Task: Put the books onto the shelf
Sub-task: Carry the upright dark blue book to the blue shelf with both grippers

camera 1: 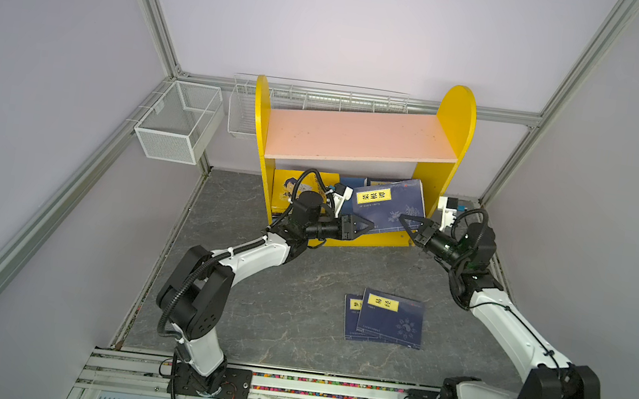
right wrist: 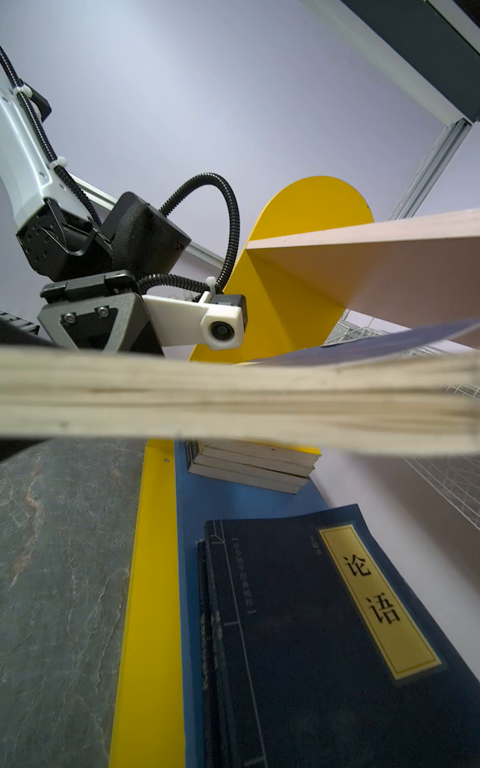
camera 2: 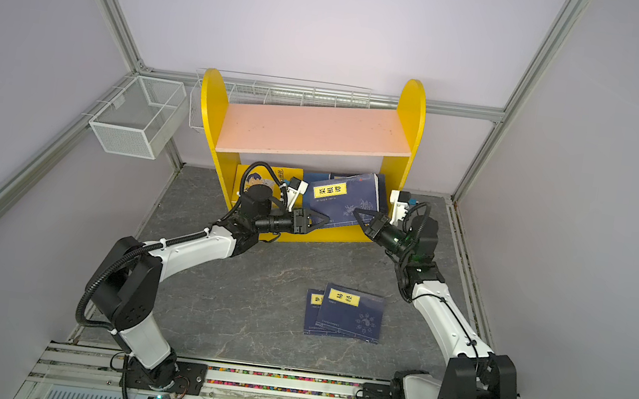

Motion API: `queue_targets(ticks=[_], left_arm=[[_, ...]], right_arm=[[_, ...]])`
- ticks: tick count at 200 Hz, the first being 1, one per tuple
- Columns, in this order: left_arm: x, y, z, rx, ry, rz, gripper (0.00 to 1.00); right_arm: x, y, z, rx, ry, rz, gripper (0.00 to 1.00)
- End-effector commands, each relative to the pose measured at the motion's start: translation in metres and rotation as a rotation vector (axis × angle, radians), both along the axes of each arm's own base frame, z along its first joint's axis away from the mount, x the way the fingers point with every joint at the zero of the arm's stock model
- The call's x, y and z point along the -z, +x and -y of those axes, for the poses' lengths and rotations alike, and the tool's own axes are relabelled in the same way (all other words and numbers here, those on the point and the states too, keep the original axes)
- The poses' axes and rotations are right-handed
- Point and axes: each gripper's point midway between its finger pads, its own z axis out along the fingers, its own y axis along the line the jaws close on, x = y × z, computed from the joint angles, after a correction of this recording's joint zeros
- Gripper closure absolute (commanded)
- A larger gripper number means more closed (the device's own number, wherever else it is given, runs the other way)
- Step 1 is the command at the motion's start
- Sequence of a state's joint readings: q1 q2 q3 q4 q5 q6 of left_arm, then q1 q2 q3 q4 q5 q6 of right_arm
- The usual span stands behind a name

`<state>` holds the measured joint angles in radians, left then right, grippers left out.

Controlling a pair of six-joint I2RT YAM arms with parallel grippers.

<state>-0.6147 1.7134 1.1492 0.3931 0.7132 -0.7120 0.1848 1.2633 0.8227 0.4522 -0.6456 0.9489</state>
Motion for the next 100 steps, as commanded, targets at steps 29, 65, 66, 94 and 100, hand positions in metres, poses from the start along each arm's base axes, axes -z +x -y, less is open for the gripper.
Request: queue_targets(ticks=[29,65,66,94,100], left_arm=[[-0.031,-0.008,0.01,0.005,-0.036,0.105,1.0],[-0.046,-0.005,0.015,-0.004,-0.094,0.116,1.0],[-0.046,-0.004,0.015,-0.004,-0.097,0.117,1.0],[-0.053,-0.001,0.02,-0.008,-0.134,0.111,1.0],[-0.052,0.0,0.02,-0.012,-0.136,0.109,1.0]], right_arm=[[0.004,-0.001,-0.009,0.031,-0.033,-0.003,0.66],[-0.002,-0.001,-0.018,0.041,-0.029,0.014,0.48],[-0.003,-0.001,-0.019,0.041,-0.028,0.014,0.48],[-0.01,0.001,-0.024,0.042,0.011,0.031,0.5],[-0.011,0.001,-0.025,0.043,0.022,0.034,0.51]])
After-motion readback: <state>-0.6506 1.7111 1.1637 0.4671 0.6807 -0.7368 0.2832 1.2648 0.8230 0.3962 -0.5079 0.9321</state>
